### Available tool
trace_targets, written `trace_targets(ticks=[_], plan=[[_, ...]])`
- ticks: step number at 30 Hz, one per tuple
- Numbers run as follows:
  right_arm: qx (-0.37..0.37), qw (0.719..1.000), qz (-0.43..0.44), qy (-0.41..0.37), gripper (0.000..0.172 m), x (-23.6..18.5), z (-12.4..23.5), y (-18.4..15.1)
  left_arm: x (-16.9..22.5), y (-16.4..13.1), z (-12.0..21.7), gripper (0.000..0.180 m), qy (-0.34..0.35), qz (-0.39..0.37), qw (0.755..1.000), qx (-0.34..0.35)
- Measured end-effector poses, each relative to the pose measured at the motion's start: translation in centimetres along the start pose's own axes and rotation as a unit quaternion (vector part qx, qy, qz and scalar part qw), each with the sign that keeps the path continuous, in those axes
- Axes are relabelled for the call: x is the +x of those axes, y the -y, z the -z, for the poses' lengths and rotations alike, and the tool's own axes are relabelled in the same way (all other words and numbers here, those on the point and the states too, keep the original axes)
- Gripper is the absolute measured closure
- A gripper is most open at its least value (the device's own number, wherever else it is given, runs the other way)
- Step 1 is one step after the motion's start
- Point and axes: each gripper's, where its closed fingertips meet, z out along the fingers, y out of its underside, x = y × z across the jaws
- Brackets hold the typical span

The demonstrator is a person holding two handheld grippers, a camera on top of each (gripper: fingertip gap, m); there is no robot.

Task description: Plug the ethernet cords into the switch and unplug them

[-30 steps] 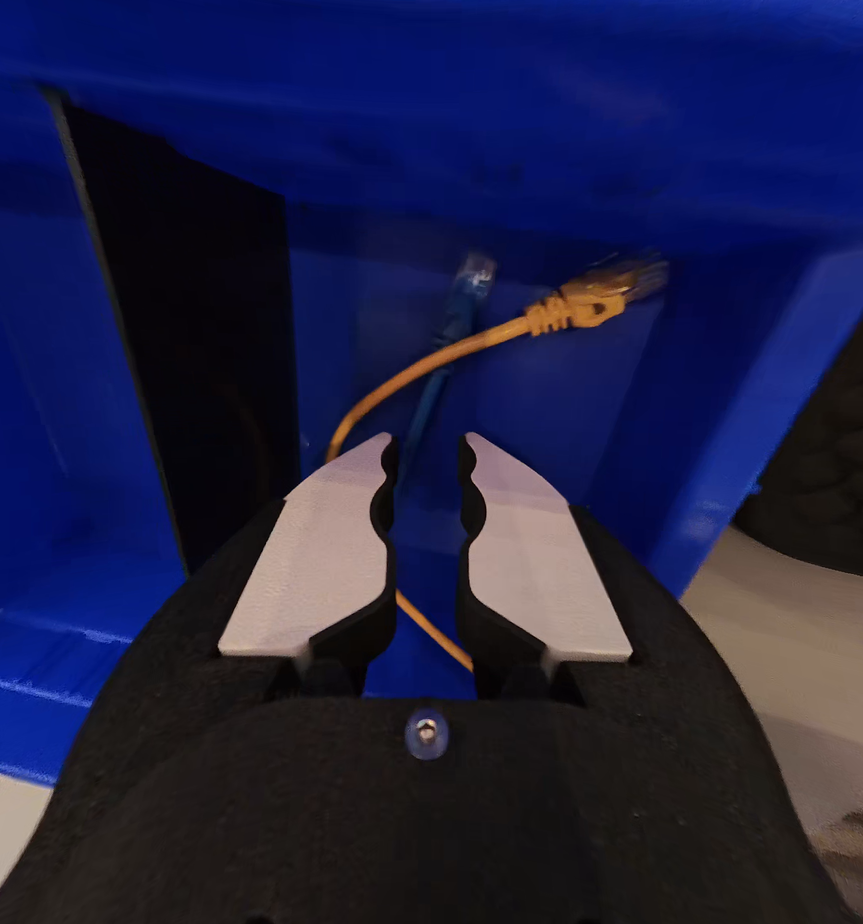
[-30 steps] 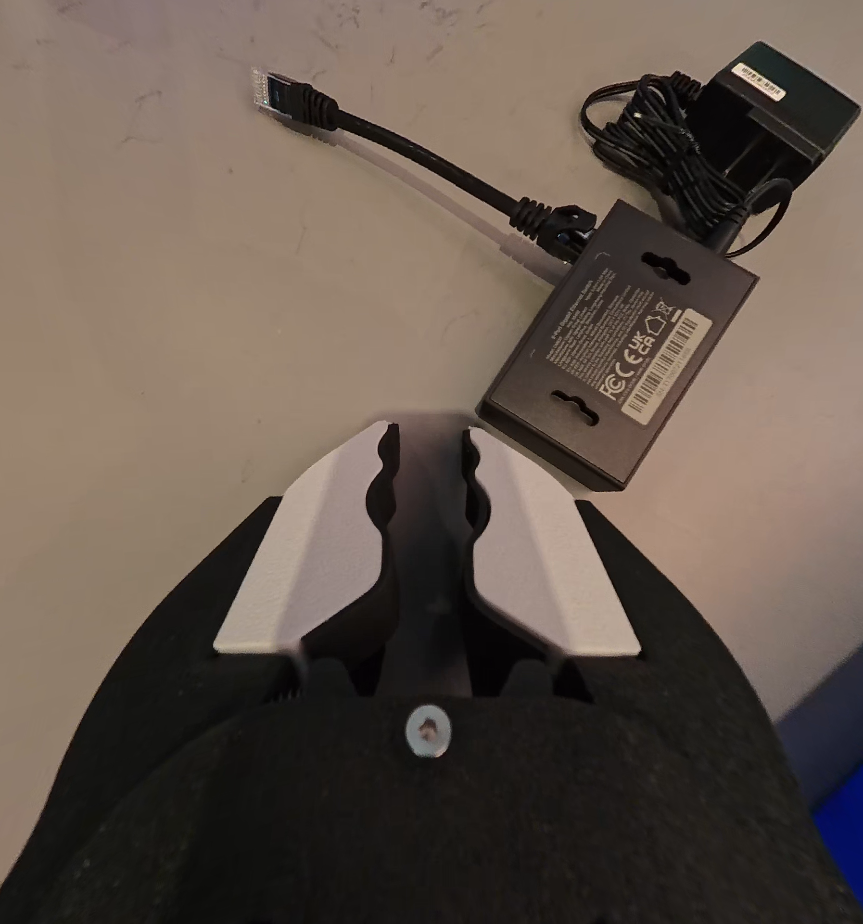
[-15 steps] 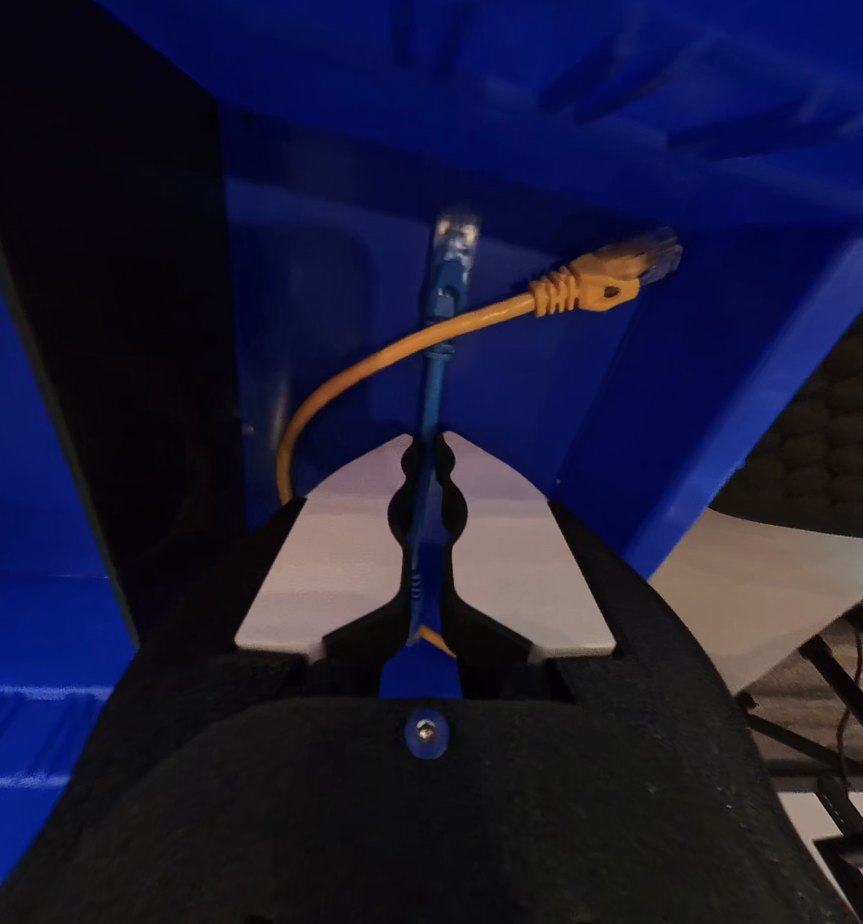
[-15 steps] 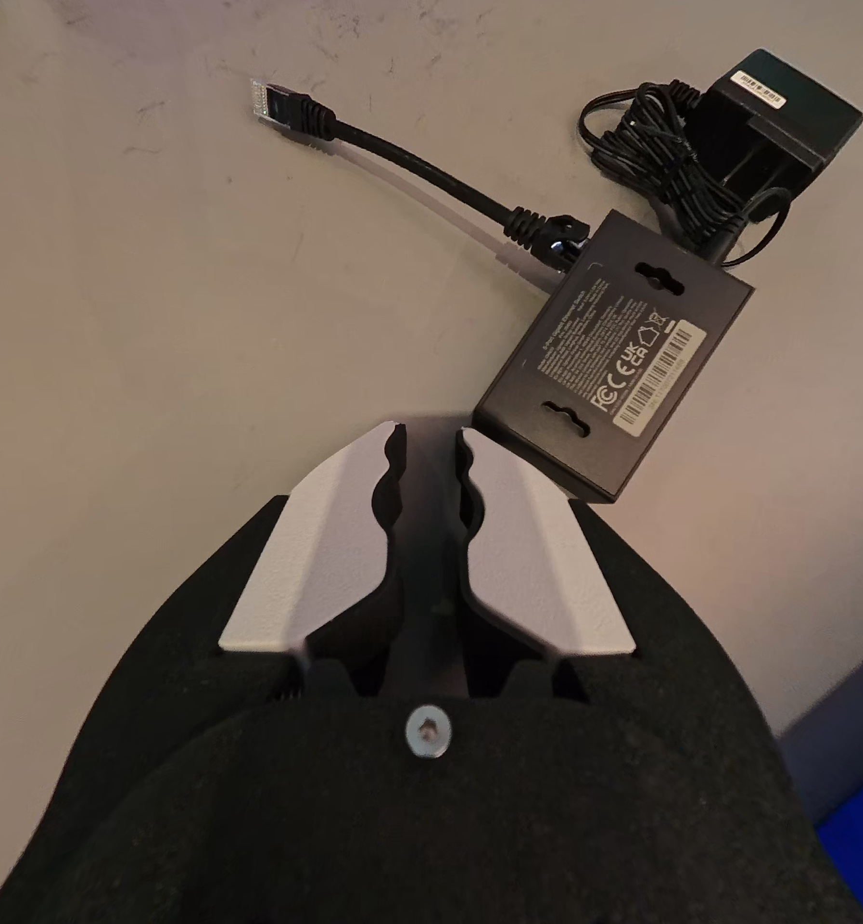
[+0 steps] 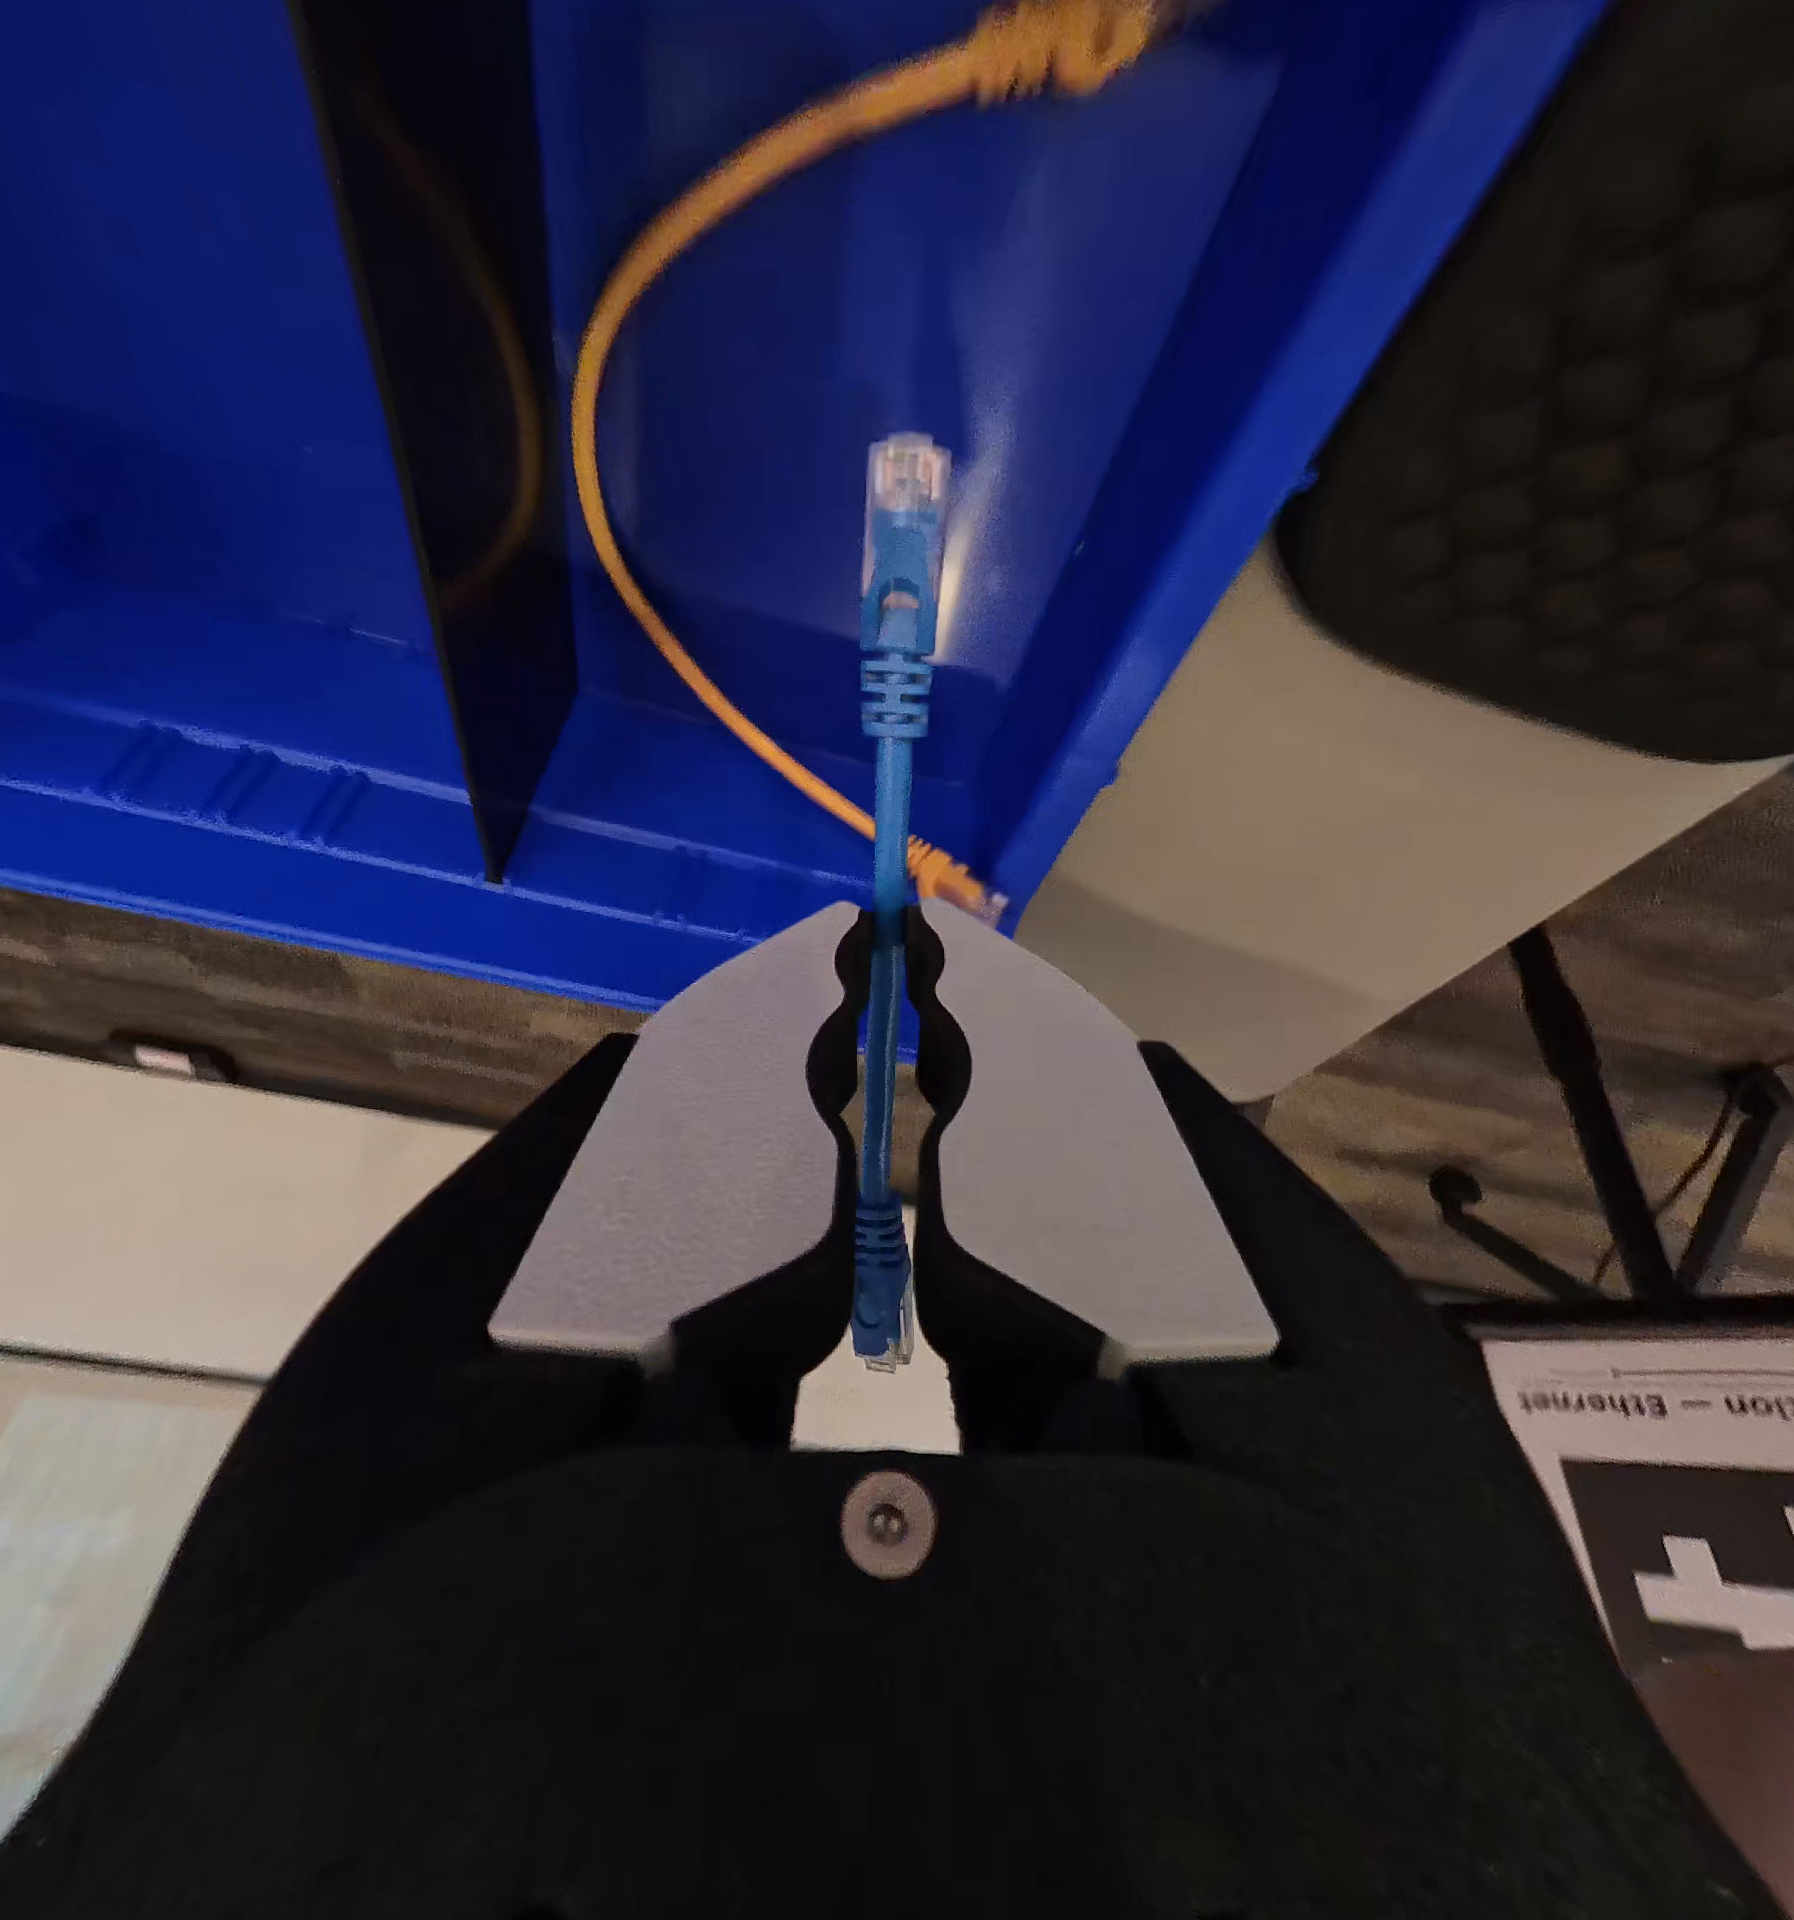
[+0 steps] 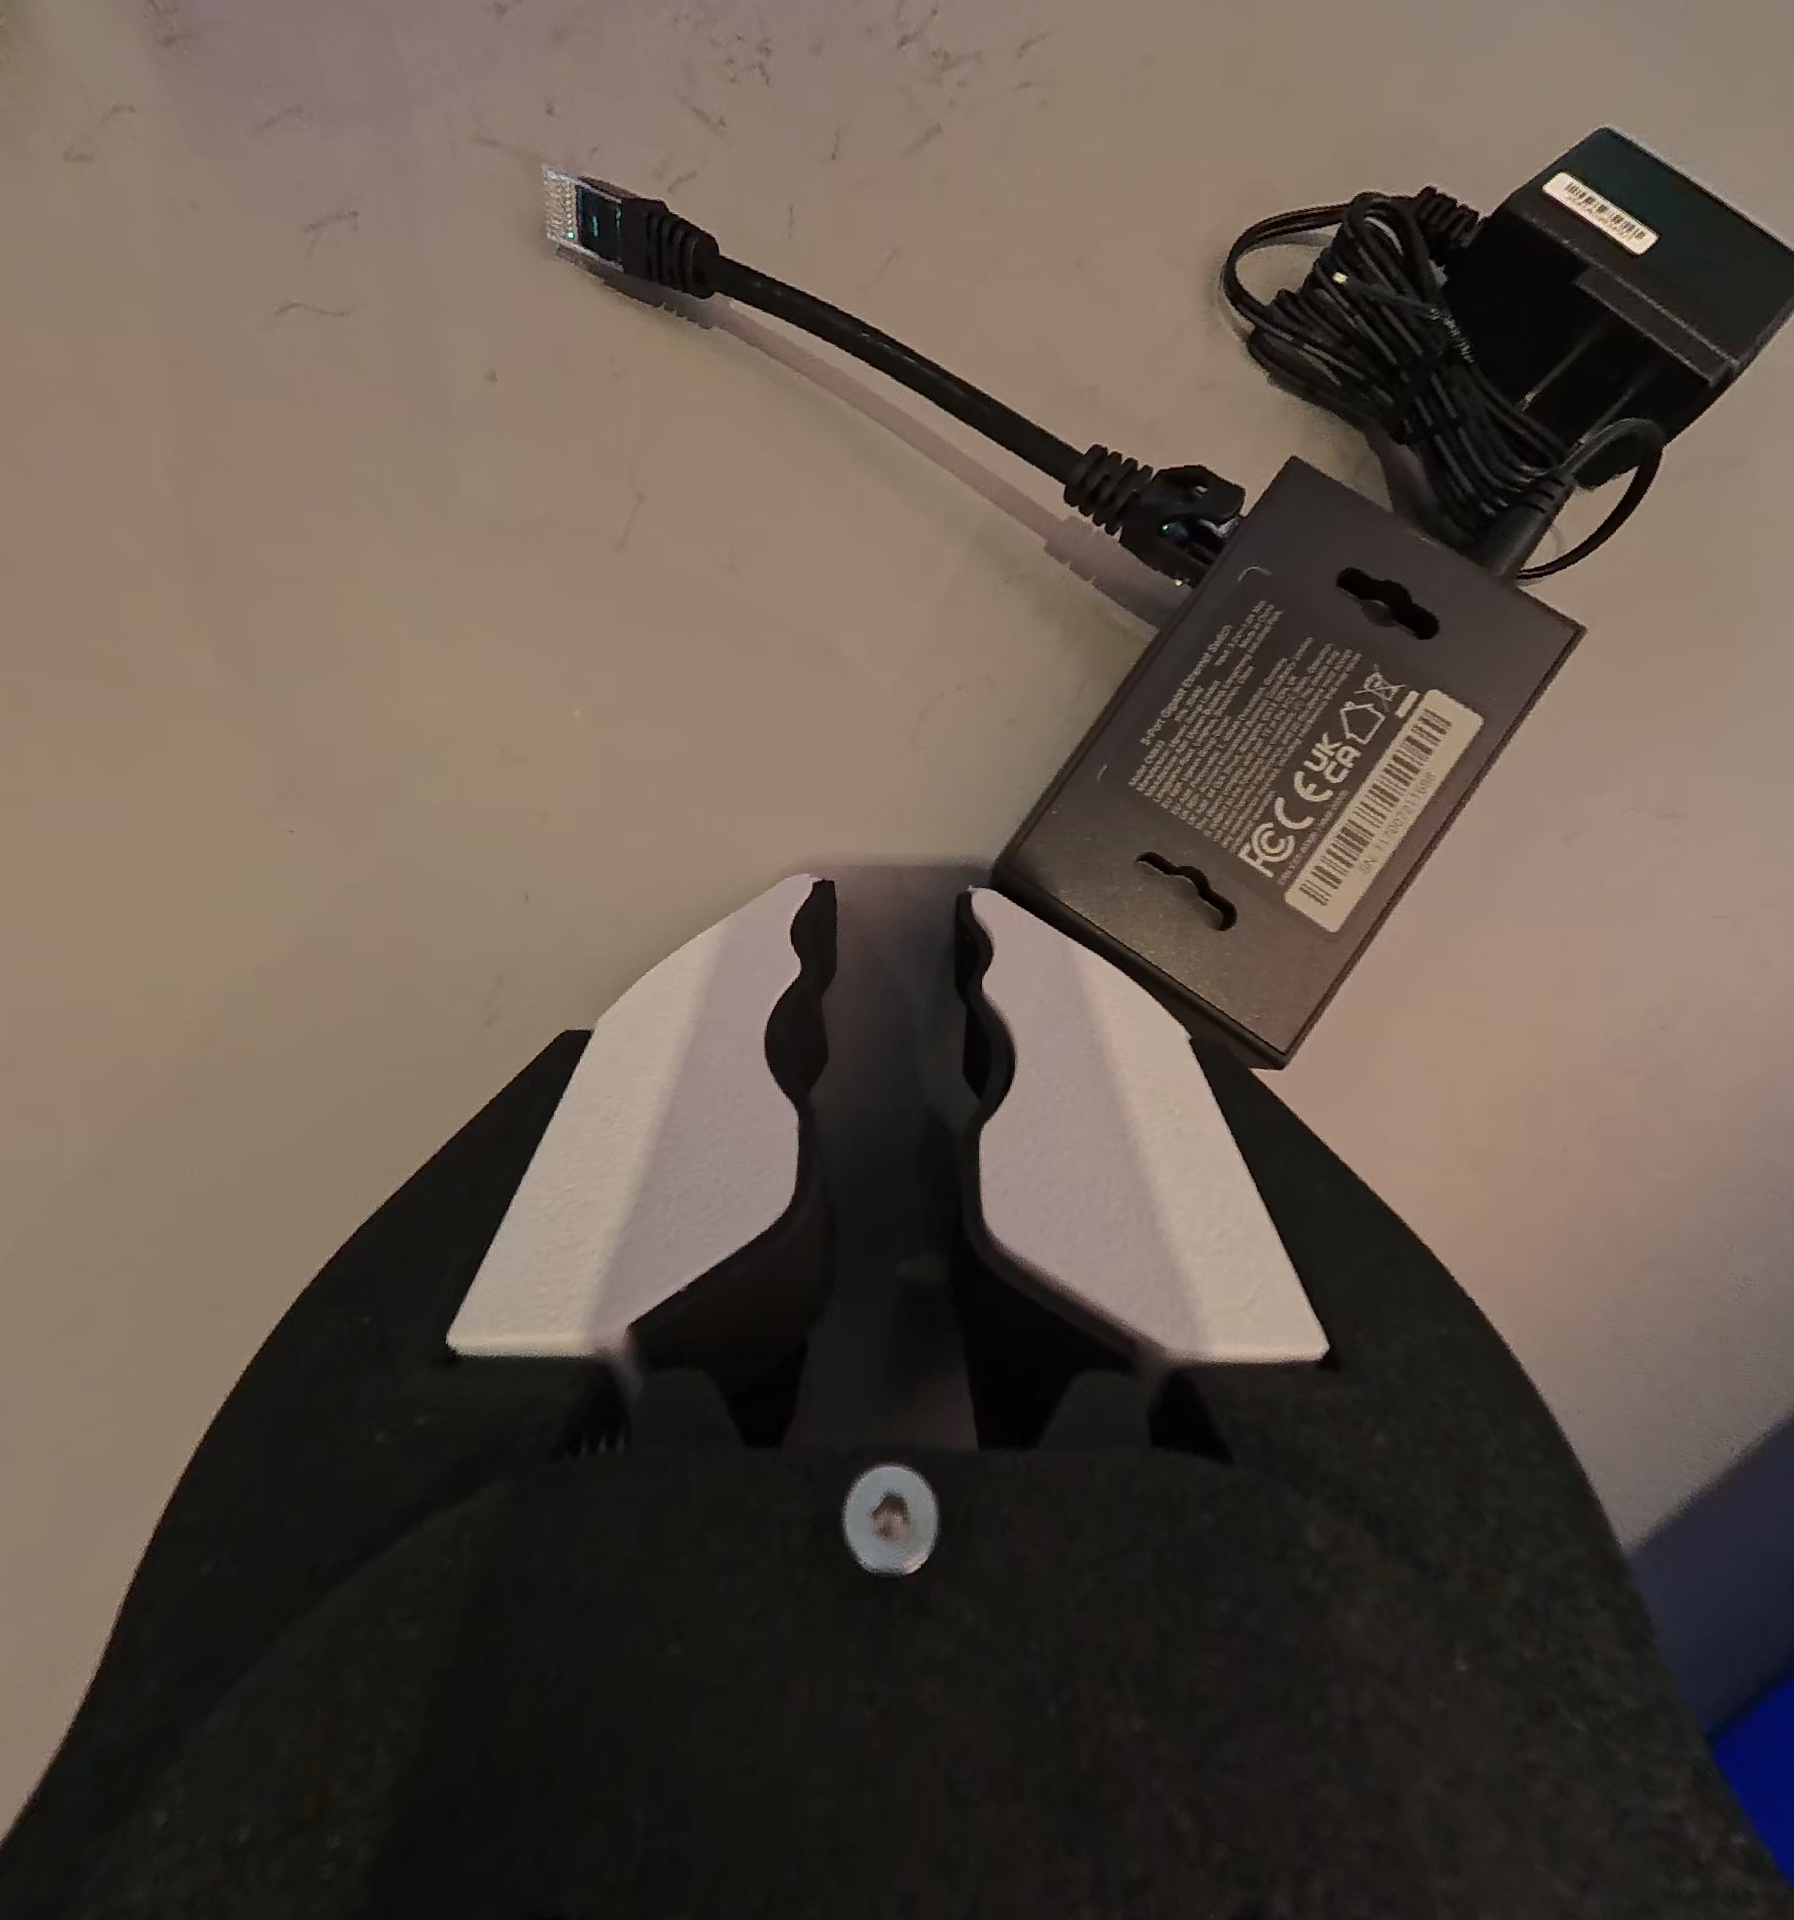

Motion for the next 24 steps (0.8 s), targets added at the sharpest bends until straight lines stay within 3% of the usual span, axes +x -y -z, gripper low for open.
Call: trace_targets(ticks=[5,8,11,16,20,24], plan=[[-0.007,1.0,0.009,-0.002,0.15,0.0,0.0,0.0,3.7,5.9,6.5,0.176,0.021,-0.018,0.986,0.165],[-0.004,1.0,0.009,-0.004,0.15,0.0,0.0,0.0,7.1,12.7,10.9,0.175,0.026,0.008,0.95,0.311],[-0.005,1.0,0.0,-0.013,0.151,0.3,0.1,-0.2,10.3,19.2,11.2,0.175,-0.002,0.043,0.921,0.386],[-0.014,0.999,0.0,-0.029,0.15,0.8,0.8,-0.9,12.5,25.8,3.7,0.175,-0.046,0.068,0.935,0.346],[-0.008,0.999,-0.013,-0.031,0.15,0.9,1.0,-1.1,11.9,27.2,0.0,0.175,-0.064,0.089,0.945,0.308],[-0.004,0.999,-0.028,-0.033,0.151,1.1,1.0,-1.1,11.3,27.5,-0.6,0.175,-0.051,0.09,0.949,0.299]])
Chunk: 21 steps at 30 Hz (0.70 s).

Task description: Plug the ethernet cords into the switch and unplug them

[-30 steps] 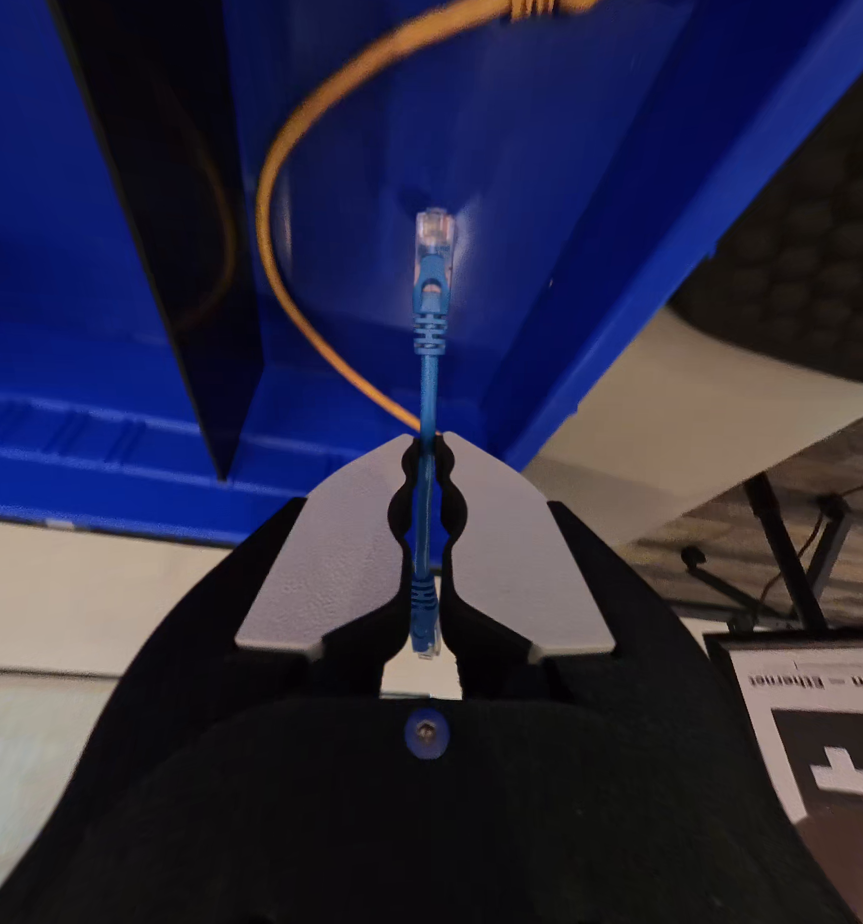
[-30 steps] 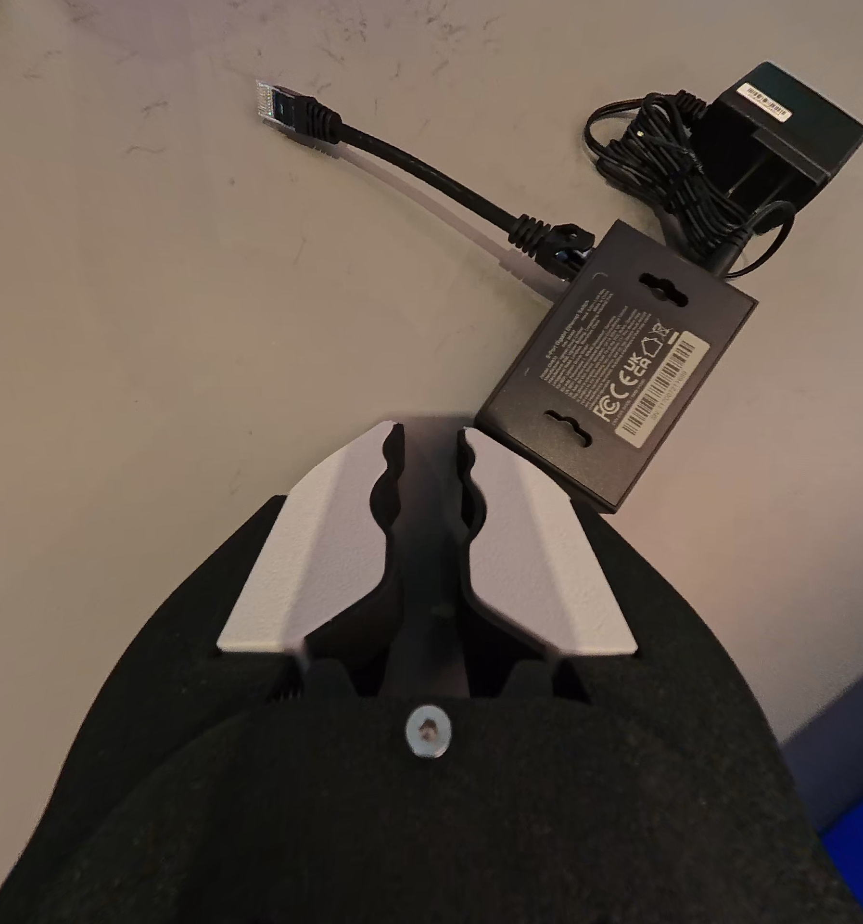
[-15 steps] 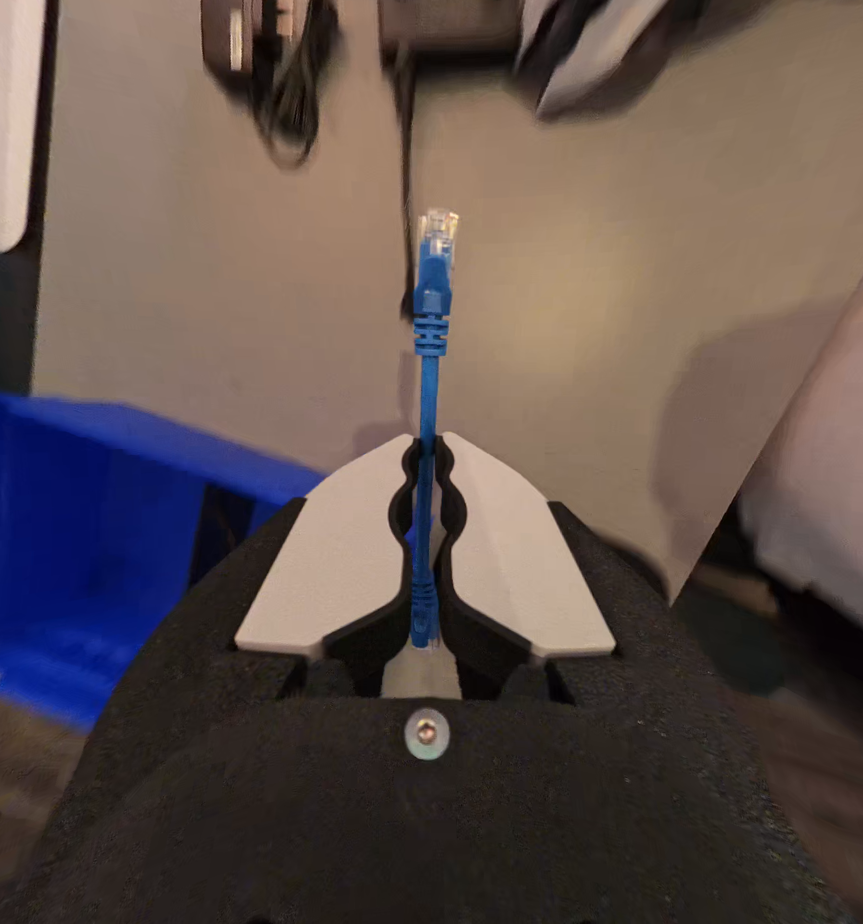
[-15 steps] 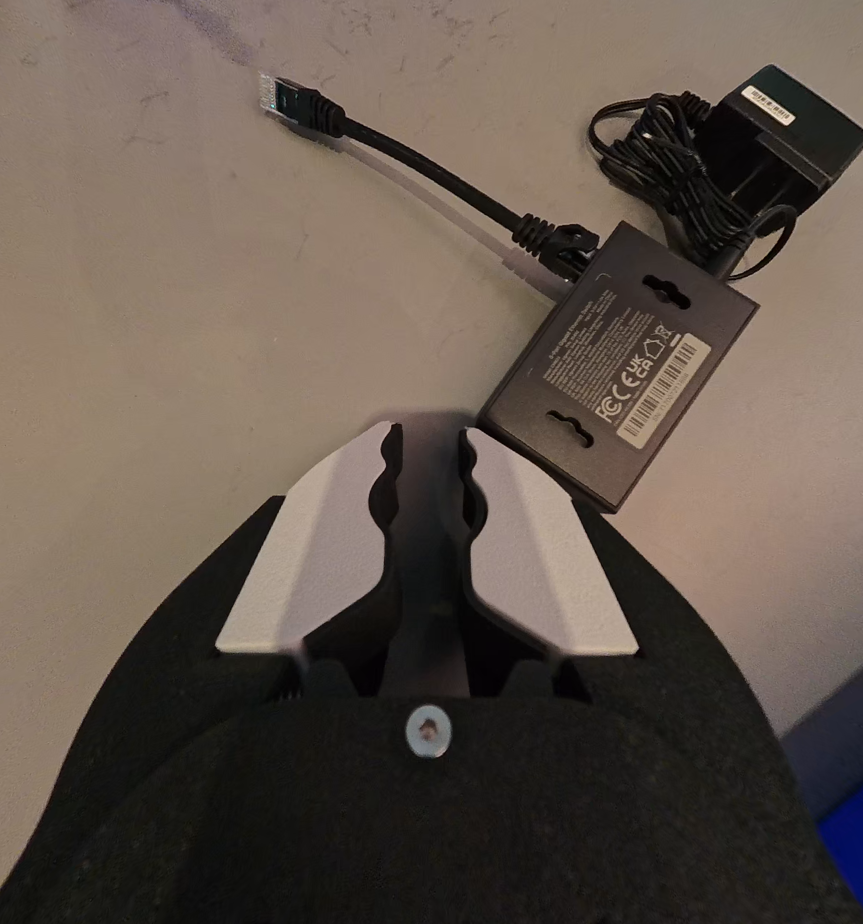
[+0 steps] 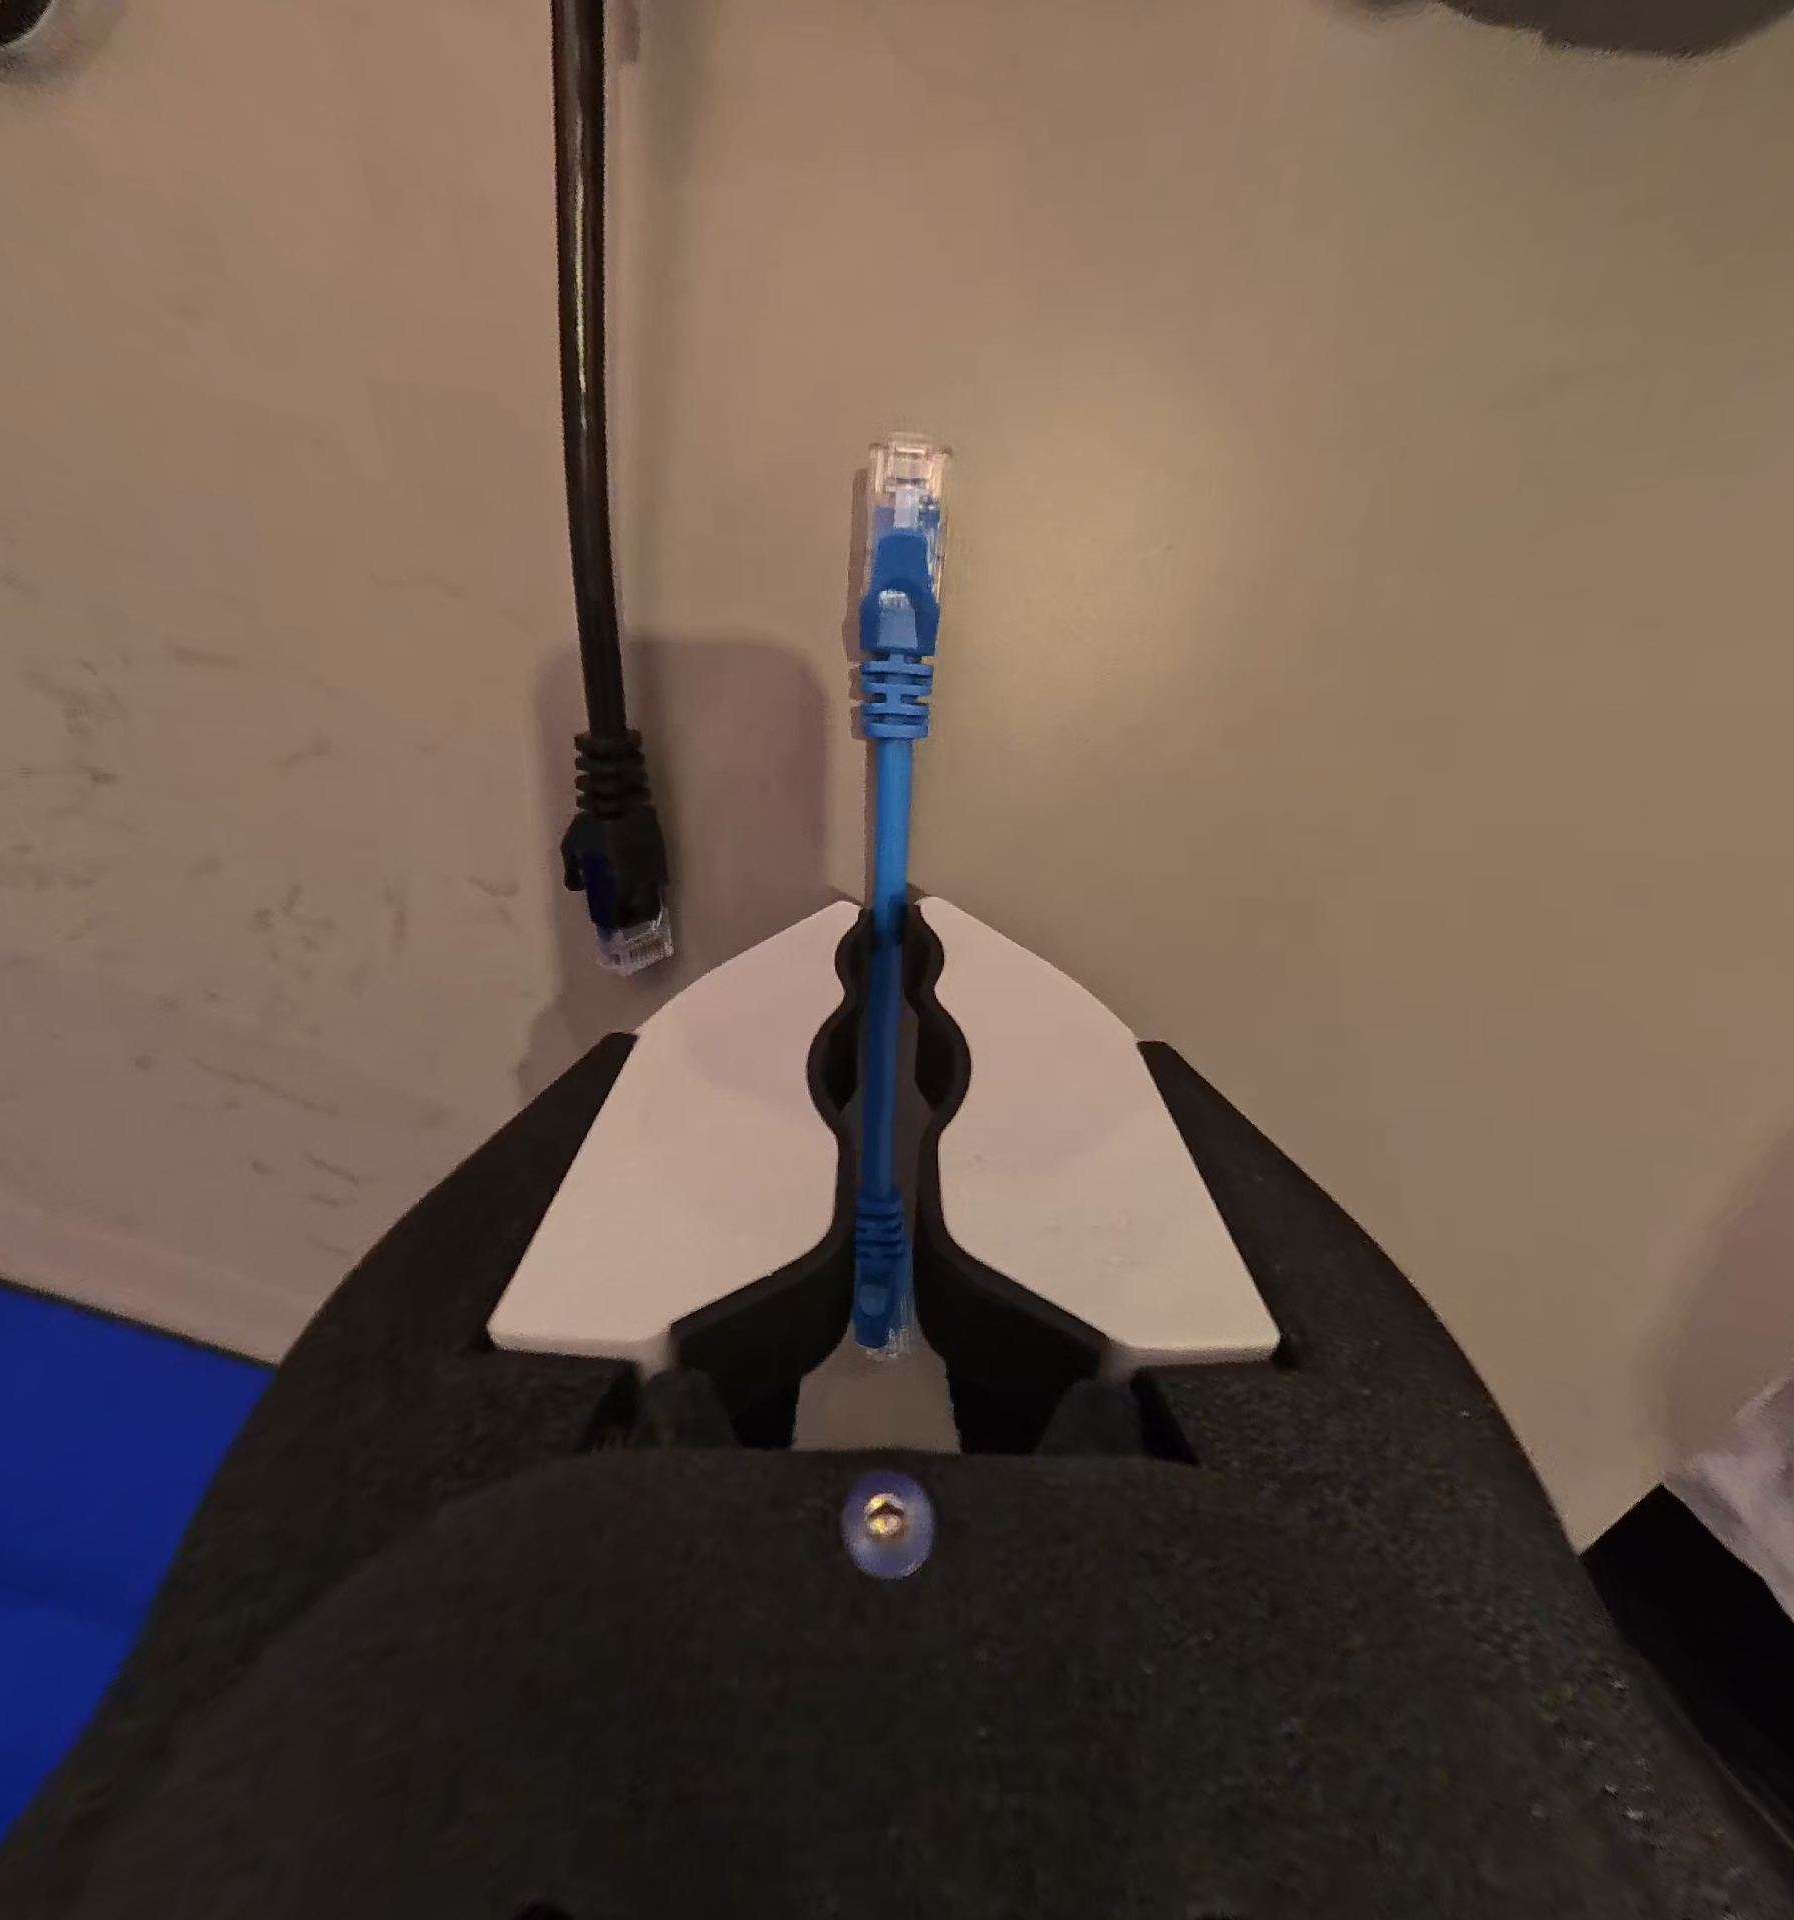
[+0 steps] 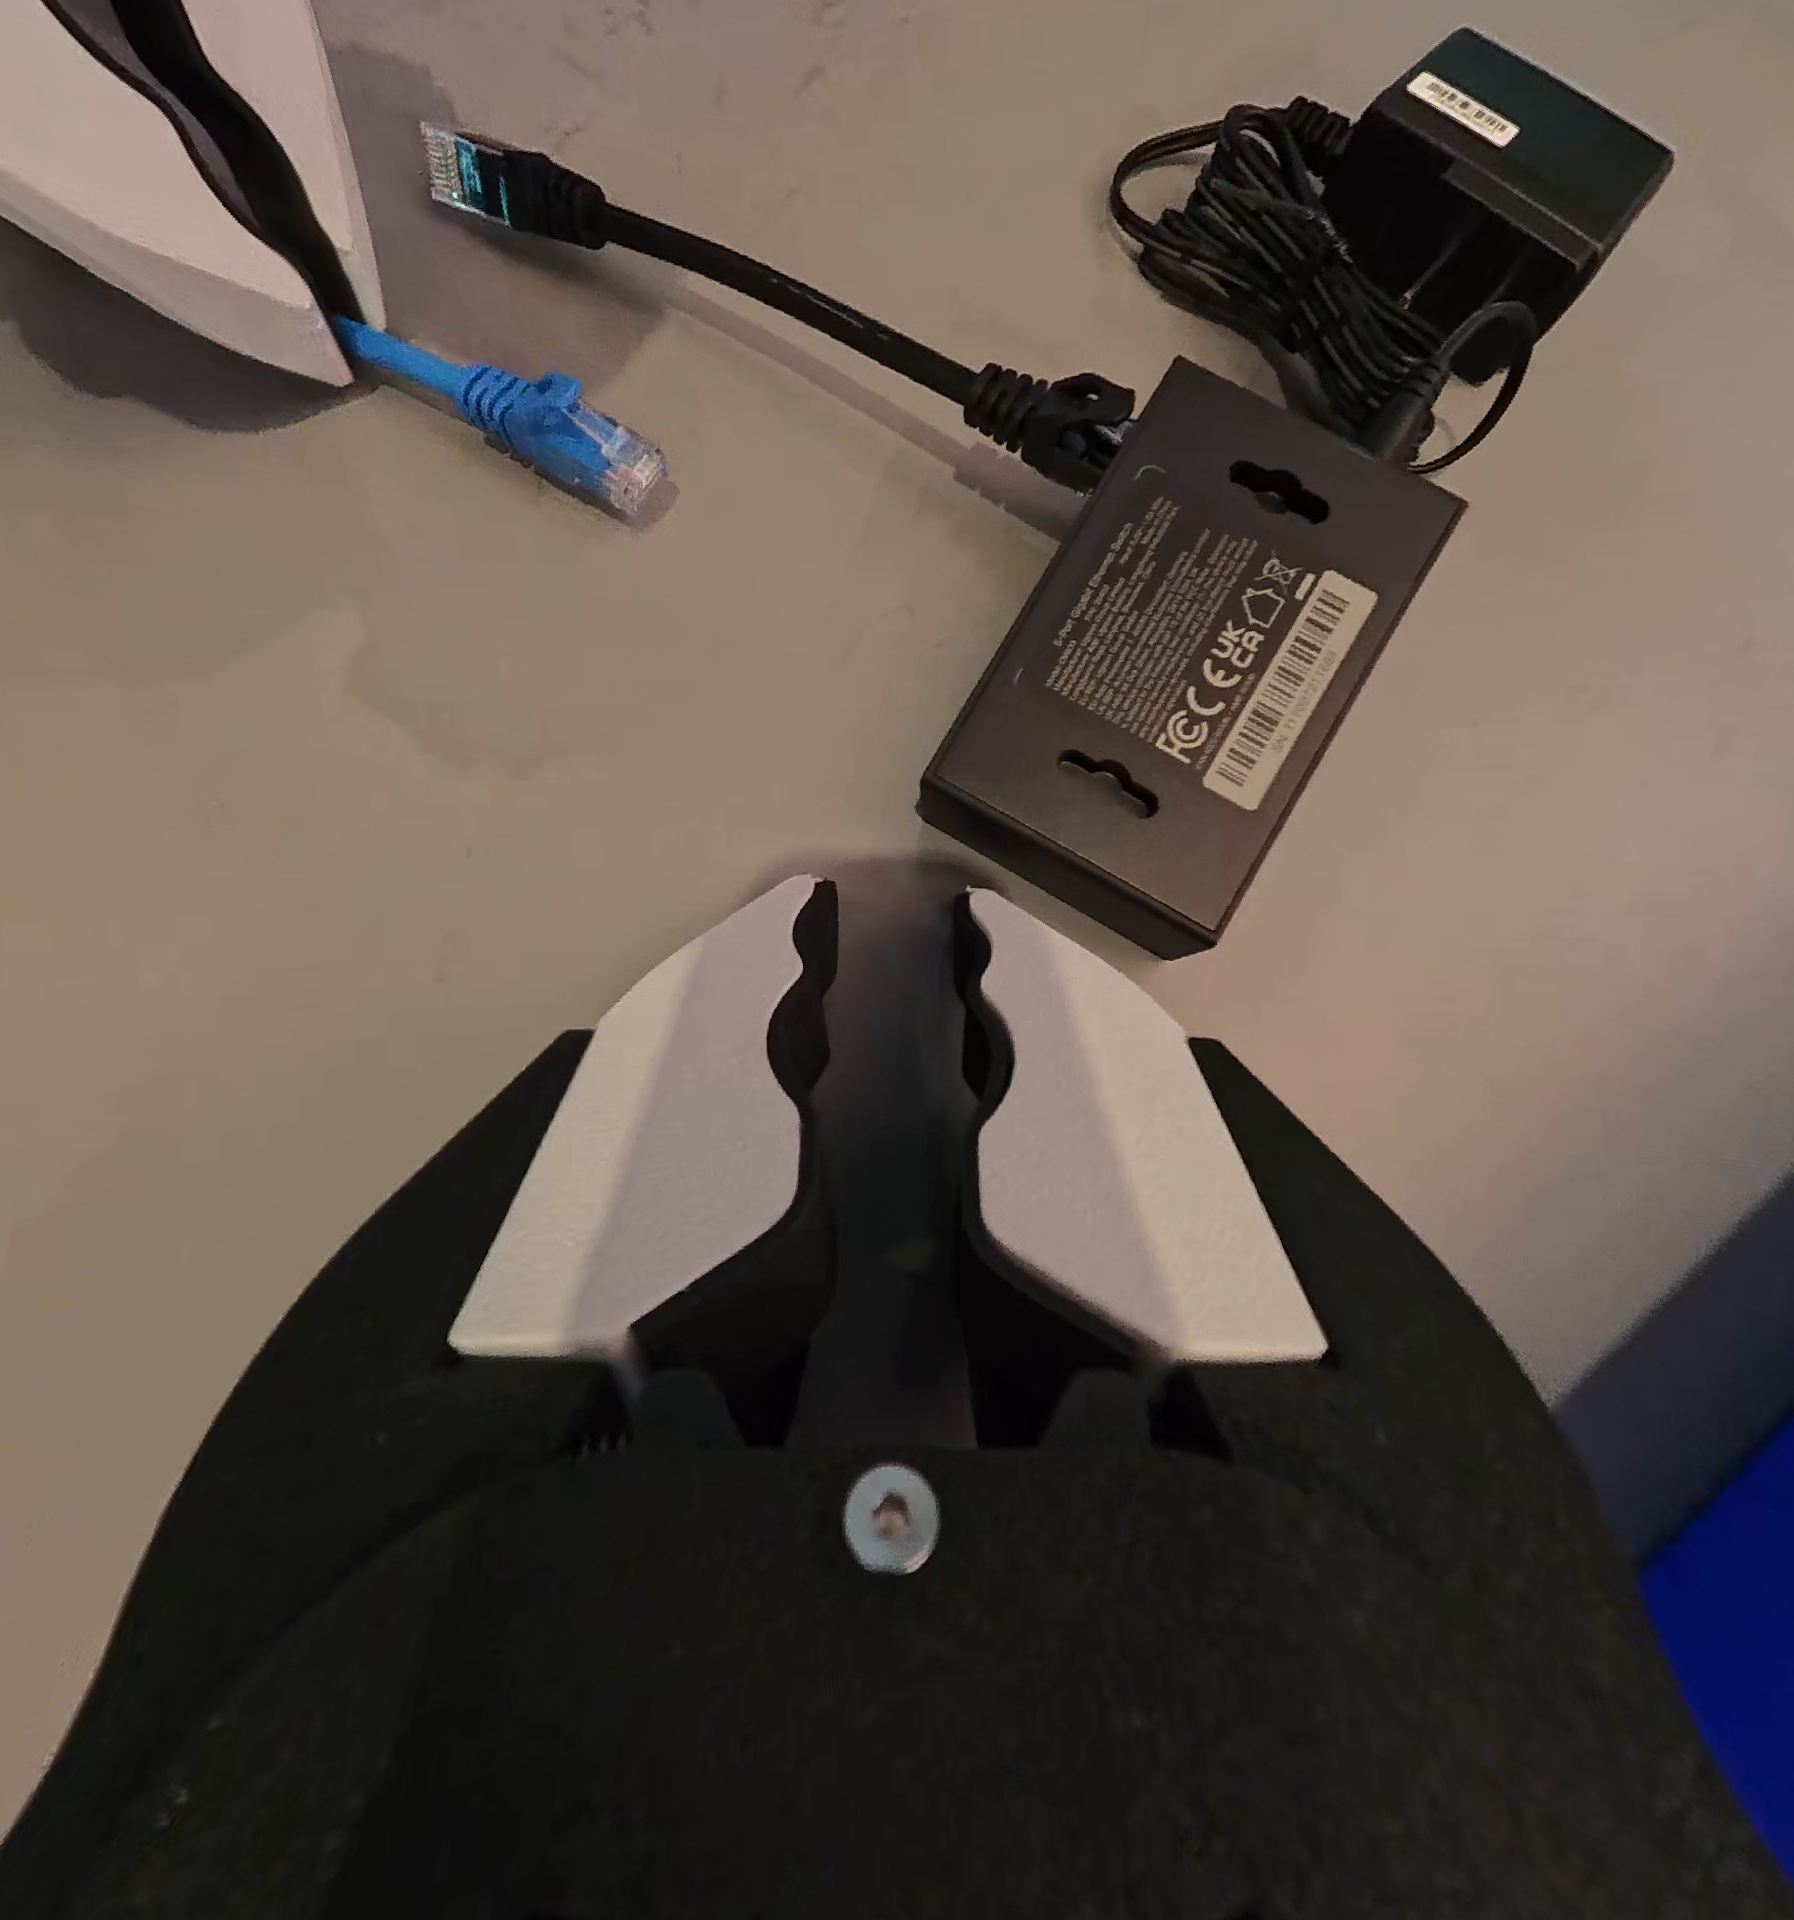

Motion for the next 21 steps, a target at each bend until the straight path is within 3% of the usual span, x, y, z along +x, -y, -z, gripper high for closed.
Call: trace_targets(ticks=[3,5,8,12,18,21], plan=[[0.002,1.0,-0.009,0.003,0.151,0.0,0.0,0.0,-0.1,0.1,-0.1,0.175,0.012,-0.01,1.0,0.002],[0.002,1.0,-0.011,0.002,0.15,0.0,0.0,0.0,-0.4,0.4,-0.1,0.165,0.03,-0.013,0.999,0.017],[0.002,1.0,-0.013,0.001,0.151,0.0,0.0,0.0,-0.7,1.6,0.2,0.16,0.053,-0.019,0.996,0.063],[0.003,1.0,-0.009,-0.002,0.15,0.1,-0.1,0.1,0.2,3.6,0.6,0.157,0.028,-0.018,0.99,0.138],[0.005,1.0,-0.005,-0.005,0.149,0.0,-0.1,0.2,-0.2,4.5,-0.7,0.159,0.002,0.016,0.982,0.19],[0.019,1.0,0.021,0.0,0.149,-0.7,0.0,0.9,-0.3,4.6,-0.9,0.17,0.004,0.009,0.98,0.2]])
